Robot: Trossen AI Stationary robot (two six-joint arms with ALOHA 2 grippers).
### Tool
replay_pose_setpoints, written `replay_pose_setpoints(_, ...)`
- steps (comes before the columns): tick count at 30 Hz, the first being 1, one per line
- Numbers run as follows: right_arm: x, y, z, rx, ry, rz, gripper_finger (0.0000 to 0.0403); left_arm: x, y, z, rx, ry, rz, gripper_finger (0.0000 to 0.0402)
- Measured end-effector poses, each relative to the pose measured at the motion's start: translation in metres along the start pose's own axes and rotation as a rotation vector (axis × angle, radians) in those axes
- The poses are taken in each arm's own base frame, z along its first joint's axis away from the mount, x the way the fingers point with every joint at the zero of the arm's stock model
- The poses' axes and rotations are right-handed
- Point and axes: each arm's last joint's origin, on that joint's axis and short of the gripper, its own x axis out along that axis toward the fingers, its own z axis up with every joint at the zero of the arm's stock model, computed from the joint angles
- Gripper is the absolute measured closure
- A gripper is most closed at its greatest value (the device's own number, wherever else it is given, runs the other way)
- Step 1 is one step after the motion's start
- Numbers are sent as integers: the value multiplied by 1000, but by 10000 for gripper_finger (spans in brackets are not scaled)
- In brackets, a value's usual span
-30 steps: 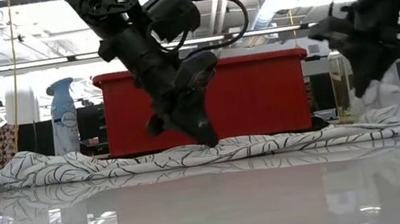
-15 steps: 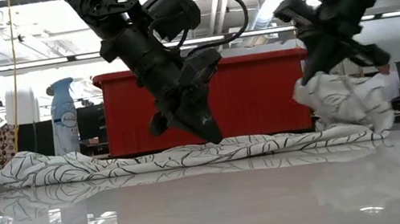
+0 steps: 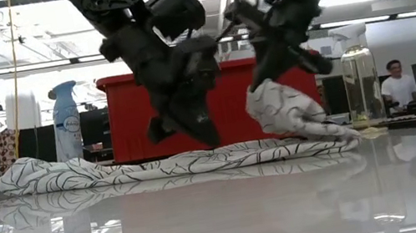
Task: Fold laundry
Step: Fold the white-patterned shirt
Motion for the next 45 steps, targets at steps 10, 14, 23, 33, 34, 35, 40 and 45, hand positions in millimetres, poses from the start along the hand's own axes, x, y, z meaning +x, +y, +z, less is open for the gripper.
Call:
replay_pose_setpoints(10,42,11,15,-82,77,-12,374,-67,-8,-15,15,94,132,401)
replay_pose_setpoints(14,53,16,20,-142,90,-4,351,-80,-13,-14,11,14,162,401)
replay_pose_setpoints(23,41,36,40,-316,21,83,221,-97,-23,-19,35,15,117,401)
replay_pose_setpoints(33,21,29,36,-404,152,-162,207,-112,-35,-34,70,45,125,401)
replay_pose_setpoints(34,19,24,28,-420,192,-239,211,-114,-37,-37,77,53,129,401)
replay_pose_setpoints(35,18,20,19,-437,224,-307,216,-115,-38,-39,83,59,133,401)
replay_pose_setpoints(40,20,21,-21,-464,258,-373,240,-121,-48,-45,102,38,114,401)
replay_pose_setpoints(45,26,36,-46,-488,200,-344,254,-123,-54,-50,123,38,105,401)
